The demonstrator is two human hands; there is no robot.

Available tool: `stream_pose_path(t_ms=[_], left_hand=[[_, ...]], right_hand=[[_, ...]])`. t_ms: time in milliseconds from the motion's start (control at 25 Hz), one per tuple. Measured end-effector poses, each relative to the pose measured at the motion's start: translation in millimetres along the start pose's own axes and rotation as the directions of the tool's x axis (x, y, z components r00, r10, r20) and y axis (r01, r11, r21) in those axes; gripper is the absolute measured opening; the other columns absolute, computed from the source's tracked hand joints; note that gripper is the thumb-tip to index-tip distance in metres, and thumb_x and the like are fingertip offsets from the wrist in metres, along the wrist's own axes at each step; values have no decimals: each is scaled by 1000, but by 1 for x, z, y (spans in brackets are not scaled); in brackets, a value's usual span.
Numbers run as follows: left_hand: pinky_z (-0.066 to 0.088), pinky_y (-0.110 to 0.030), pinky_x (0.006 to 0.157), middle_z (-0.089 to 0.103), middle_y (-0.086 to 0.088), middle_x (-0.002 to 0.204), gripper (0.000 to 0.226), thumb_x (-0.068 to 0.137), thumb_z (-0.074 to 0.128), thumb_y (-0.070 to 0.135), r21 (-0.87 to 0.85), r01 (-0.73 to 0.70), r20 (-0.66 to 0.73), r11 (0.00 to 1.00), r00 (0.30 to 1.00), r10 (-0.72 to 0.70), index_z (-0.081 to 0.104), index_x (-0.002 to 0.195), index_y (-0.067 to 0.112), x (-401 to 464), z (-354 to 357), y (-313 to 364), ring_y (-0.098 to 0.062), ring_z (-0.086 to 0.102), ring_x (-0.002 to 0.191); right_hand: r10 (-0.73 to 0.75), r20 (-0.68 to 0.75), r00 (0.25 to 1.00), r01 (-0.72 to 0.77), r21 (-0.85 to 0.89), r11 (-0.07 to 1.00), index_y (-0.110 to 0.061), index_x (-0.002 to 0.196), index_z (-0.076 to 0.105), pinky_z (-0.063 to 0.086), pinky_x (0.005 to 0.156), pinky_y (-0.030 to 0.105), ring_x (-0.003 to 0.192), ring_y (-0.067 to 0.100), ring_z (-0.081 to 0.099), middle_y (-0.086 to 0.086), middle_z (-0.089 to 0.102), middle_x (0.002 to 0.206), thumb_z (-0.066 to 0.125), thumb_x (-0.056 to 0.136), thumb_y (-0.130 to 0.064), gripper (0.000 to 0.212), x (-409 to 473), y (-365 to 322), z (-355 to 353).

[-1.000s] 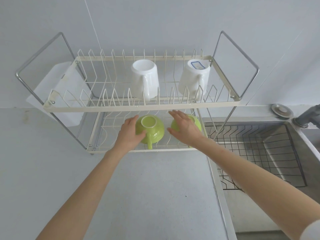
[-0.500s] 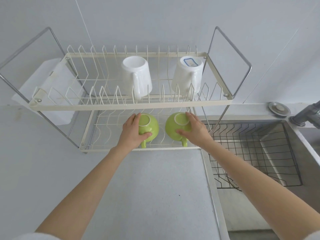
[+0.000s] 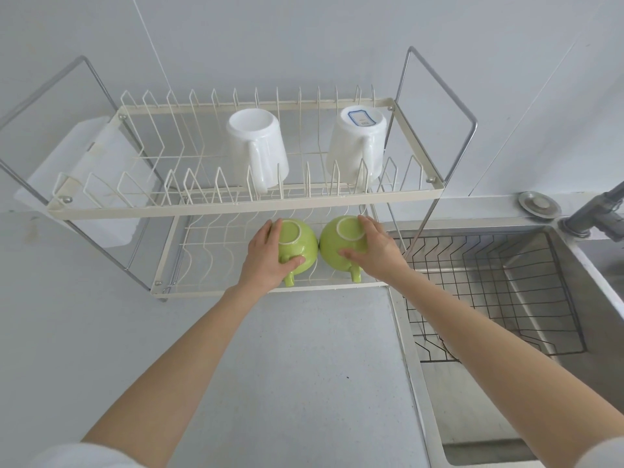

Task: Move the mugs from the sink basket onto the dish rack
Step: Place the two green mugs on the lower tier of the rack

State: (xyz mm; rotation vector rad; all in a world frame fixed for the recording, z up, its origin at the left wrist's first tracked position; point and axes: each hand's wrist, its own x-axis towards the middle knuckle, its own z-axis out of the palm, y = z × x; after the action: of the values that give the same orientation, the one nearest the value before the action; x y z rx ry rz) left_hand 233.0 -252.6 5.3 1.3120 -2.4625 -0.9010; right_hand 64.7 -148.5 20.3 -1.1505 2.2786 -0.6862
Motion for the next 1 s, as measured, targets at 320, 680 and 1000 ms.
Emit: stream_pose_path(t_ms=[320, 680, 1000], left_hand=[[21, -42, 115, 9, -10, 157, 84, 82, 64, 31, 14, -16, 24, 1000, 1000, 16, 11, 145, 15, -2, -2, -1, -27, 14, 144], [14, -47, 119, 3, -13, 157, 85, 84, 60, 33, 115, 11, 79, 993, 997, -20, 5, 146, 13, -2, -9, 7, -30, 5, 145], [18, -44, 117, 13, -10, 157, 72, 87, 51, 40, 376, -105, 65, 921, 994, 87, 17, 144, 11, -40, -26, 32, -28, 14, 144]], right_hand=[[-5, 20, 1000, 5, -4, 1000, -15, 148, 16, 25, 115, 38, 143, 24, 23, 3, 15, 158, 65, 84, -30, 82, -2, -1, -1], [2, 4, 1000, -2, -52, 999, -15, 149, 12, 24, 116, 39, 144, 24, 20, 3, 11, 159, 60, 87, -34, 81, -9, -5, -3], [-143, 15, 990, 143, -232, 962, -19, 148, 18, 29, 112, 38, 144, 20, 21, -2, 14, 159, 54, 90, -36, 70, -55, -14, -21]])
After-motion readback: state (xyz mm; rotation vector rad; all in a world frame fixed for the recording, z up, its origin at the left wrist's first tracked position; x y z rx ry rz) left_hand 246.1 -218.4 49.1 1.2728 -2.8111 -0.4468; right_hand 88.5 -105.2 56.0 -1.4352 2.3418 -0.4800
